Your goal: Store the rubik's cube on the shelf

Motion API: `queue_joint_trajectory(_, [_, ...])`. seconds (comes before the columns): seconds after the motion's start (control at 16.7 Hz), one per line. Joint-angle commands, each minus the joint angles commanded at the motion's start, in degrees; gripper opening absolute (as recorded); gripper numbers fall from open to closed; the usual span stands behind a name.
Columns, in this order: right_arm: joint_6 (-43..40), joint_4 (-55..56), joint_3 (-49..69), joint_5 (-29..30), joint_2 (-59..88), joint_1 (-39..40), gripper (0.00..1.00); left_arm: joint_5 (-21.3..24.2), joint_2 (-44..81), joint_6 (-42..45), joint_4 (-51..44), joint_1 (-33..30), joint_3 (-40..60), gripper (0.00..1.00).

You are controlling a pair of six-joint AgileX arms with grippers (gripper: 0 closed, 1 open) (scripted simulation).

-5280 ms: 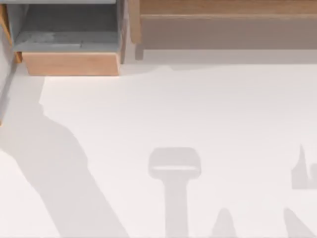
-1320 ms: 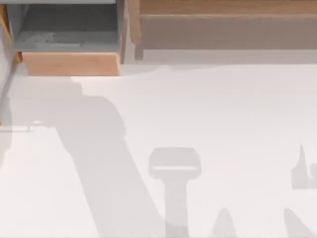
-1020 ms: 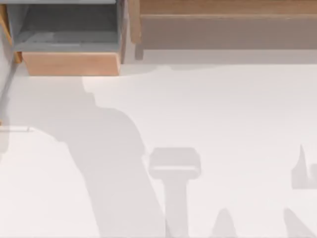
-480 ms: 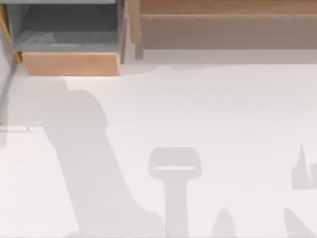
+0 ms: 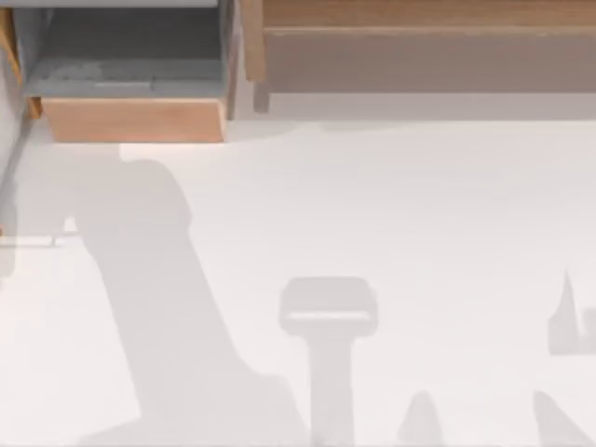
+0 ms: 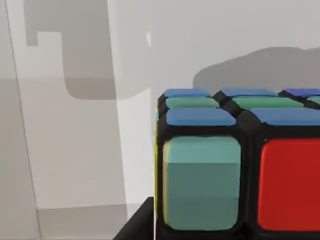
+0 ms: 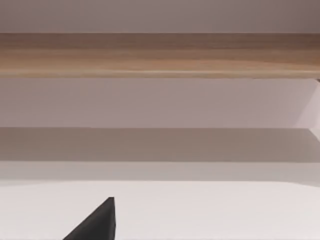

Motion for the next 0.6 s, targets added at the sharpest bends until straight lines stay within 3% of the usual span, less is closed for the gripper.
queue_joint_trajectory(0.36, [0.00,0.00,0.00,0.00,0.00,0.00,1.00,-3.50,-7.67,-0.83,-0.21,-1.79,-5.47,0.00])
queue_joint_trajectory(0.6, [0.00,0.00,0.00,0.00,0.00,0.00,1.00,-8.77,-19.48,-1.97,3.56,-9.69,-14.80,0.00])
